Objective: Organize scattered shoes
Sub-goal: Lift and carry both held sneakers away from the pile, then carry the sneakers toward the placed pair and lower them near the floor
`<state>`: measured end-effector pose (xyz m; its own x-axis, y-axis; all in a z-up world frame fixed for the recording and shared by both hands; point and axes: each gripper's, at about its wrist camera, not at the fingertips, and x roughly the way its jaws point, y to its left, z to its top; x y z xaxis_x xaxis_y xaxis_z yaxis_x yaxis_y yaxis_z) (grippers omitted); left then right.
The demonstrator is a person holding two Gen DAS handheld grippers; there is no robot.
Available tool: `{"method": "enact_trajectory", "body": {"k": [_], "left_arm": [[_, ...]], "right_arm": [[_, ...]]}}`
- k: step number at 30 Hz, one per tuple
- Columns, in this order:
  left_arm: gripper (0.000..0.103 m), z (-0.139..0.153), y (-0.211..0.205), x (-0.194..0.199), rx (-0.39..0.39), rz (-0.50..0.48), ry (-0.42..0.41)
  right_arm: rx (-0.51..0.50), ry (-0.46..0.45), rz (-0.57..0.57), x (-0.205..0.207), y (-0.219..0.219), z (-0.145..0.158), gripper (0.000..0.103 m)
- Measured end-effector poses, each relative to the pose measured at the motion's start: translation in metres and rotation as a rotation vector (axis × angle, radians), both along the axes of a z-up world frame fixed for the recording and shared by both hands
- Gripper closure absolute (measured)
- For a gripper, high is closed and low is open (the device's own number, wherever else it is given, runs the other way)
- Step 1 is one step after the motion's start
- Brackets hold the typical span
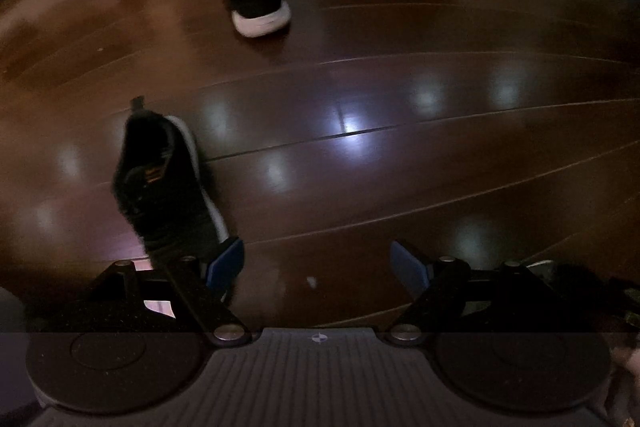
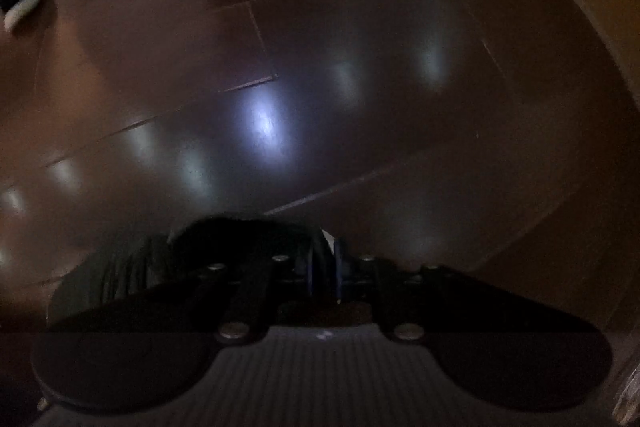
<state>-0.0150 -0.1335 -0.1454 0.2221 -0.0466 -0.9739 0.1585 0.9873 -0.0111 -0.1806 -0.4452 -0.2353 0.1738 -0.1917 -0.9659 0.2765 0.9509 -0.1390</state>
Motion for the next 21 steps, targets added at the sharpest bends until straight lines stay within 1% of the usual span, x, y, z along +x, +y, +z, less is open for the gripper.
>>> {"method": "enact_trajectory", "body": {"k": [1,3,6,7,8,9,11,13,16,18,19,20,21], "left_arm": [[0.018,0.000,-0.002,0.000,-0.006,-0.006,0.000],[0.018,0.000,-0.004,0.001,-0.015,-0.012,0.002],[0.018,-0.002,-0.001,0.002,-0.021,-0.002,0.007],[0.018,-0.002,0.001,0.002,-0.021,0.001,0.008],[0.018,-0.002,0.003,0.002,-0.020,0.005,0.008],[0.018,-0.001,0.005,0.002,-0.019,0.009,0.008],[0.018,-0.001,0.010,0.002,-0.017,0.018,0.008],[0.018,-0.001,0.014,0.001,-0.018,0.026,0.010],[0.018,0.000,0.019,0.000,-0.024,0.028,0.009],[0.018,0.002,0.023,-0.001,-0.024,0.027,0.003],[0.018,0.002,0.024,0.000,-0.026,0.029,0.002],[0.018,0.002,0.025,0.000,-0.028,0.031,0.002],[0.018,0.003,0.027,0.000,-0.031,0.034,0.001]], "right_arm": [[-0.017,0.004,0.029,0.005,-0.001,0.000,0.087],[-0.030,0.011,0.043,0.006,-0.002,0.001,0.085],[-0.052,0.026,0.035,0.007,-0.003,0.002,0.075],[-0.057,0.024,0.009,0.006,-0.003,0.003,0.059],[-0.046,0.004,-0.022,0.009,0.000,0.005,0.049],[-0.034,-0.017,-0.054,0.012,0.002,0.006,0.046],[-0.002,-0.058,-0.124,0.002,-0.001,0.013,0.036],[0.031,-0.099,-0.196,-0.007,-0.004,0.020,0.035],[0.119,-0.166,-0.340,-0.016,-0.009,0.027,0.031],[0.181,-0.199,-0.427,-0.023,-0.010,0.025,0.030],[0.223,-0.222,-0.495,-0.031,-0.009,0.027,0.029],[0.257,-0.240,-0.554,-0.038,-0.008,0.028,0.024],[0.292,-0.258,-0.613,-0.045,-0.006,0.030,0.022]]}}
